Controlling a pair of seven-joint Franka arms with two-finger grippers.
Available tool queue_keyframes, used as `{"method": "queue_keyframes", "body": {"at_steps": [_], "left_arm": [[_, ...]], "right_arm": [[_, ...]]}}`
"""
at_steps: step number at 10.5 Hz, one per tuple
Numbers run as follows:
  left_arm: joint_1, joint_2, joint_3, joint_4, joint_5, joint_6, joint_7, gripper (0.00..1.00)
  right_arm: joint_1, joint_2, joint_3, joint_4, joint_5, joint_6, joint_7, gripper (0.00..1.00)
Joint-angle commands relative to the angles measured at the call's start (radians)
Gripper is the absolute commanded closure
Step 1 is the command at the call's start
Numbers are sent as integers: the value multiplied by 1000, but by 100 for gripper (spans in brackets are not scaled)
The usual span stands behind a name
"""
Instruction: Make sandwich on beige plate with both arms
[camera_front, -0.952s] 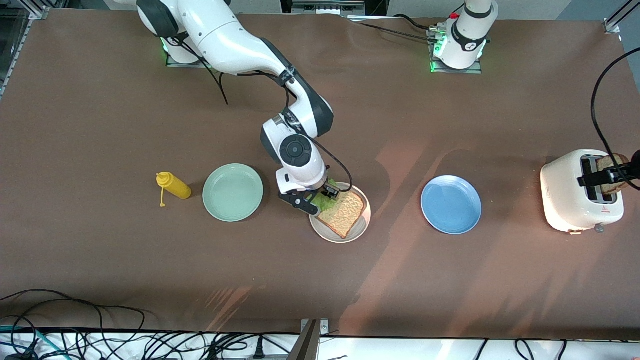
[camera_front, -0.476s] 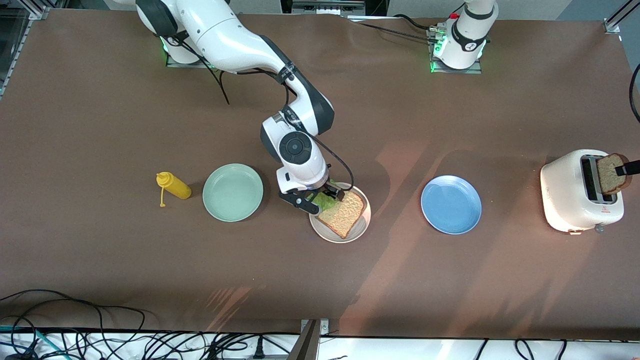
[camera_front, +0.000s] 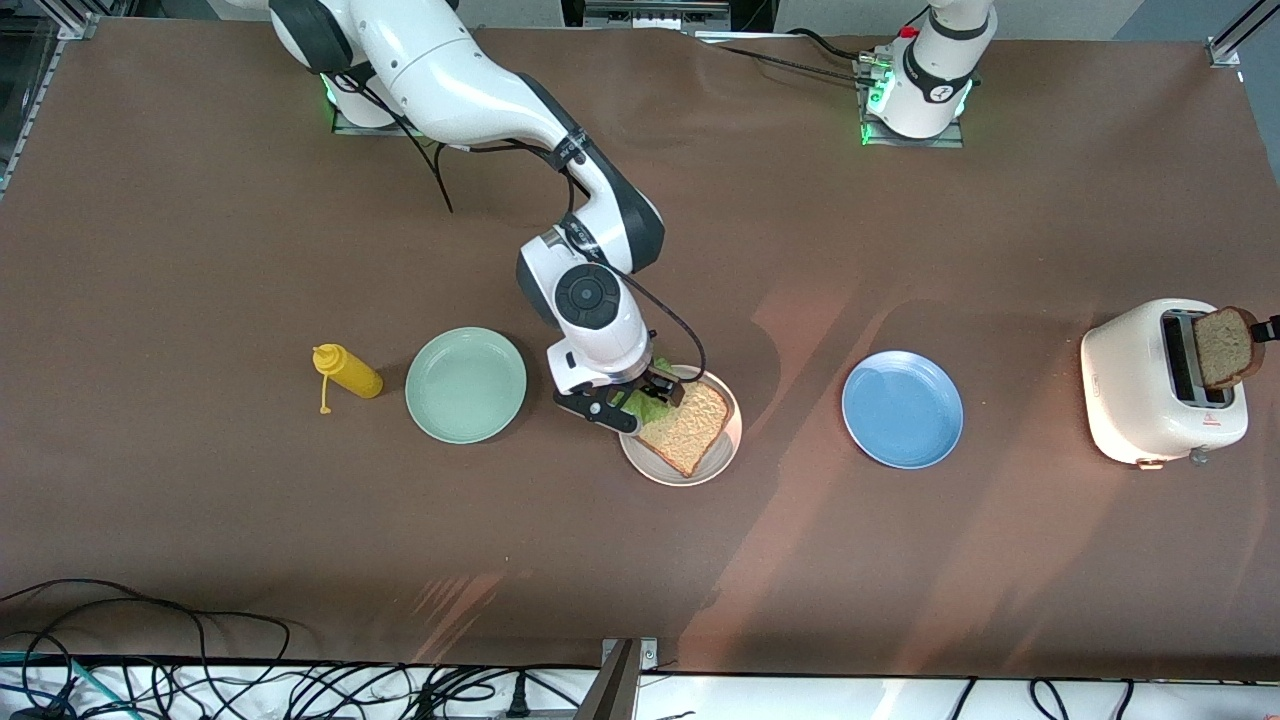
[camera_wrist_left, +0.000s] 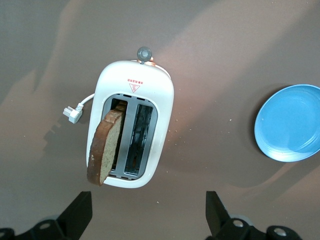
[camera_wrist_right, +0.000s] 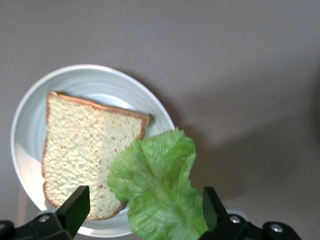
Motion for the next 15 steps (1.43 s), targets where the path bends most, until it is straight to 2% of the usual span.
{"method": "queue_keyframes", "body": {"at_steps": [1,4,7,10,11,13,15], "left_arm": [[10,-3,-12,-5,34,8,20,0],[10,-4,-12,-5,34,8,20,0],[10,-4,-12,-7,32,8,19,0],[10,-4,-13,-7,32,8,19,0],[10,-4,-13,-7,32,8,20,0],[10,-4,-13,-7,32,8,19,0],[10,-4,-13,-7,32,8,20,0]], "right_arm": [[-20,-95,11,-91,-17,-16,-45,0],[-20,-118,11,-118,-22,-19,-104,0],[-130,-300,18,-297,-17,-44,-308,0],[-222,-399,12,-309,-14,-229,-567,0],[-221,-400,-18,-304,-11,-266,-588,0],[-177,-365,-17,-304,0,-233,-519,0],[-79,-283,-17,-304,9,-58,-353,0]]}}
